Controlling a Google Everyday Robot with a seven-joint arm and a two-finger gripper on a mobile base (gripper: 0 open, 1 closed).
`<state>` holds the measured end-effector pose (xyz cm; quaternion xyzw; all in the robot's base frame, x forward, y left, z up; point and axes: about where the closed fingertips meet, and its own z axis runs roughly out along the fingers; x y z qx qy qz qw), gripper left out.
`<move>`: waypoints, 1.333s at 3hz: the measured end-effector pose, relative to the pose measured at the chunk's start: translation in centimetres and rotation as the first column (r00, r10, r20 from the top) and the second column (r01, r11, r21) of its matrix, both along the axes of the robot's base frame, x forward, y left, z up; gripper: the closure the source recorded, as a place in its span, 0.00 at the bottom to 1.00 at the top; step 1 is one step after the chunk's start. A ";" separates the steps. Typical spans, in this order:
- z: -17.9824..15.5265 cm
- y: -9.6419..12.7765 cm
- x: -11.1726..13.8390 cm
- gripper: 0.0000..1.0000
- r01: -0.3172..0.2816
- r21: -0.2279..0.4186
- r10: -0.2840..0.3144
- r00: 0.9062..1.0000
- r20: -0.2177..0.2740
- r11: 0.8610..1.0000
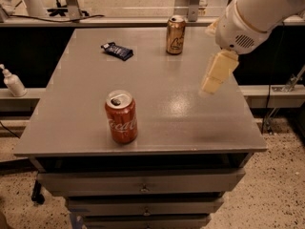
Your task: Pick rxbar blueberry
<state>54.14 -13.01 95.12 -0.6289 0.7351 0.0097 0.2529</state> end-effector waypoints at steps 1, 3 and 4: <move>-1.0 4.3 2.5 0.00 -0.016 0.091 0.015 1.000 0.017 0.996; -1.2 9.3 5.3 0.00 -0.018 0.211 0.007 0.999 0.054 0.977; -1.9 11.1 7.9 0.00 -0.025 0.252 0.006 0.997 0.078 0.967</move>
Offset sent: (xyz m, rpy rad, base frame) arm 0.0821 0.1464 -0.0167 0.3487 -0.0655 0.0109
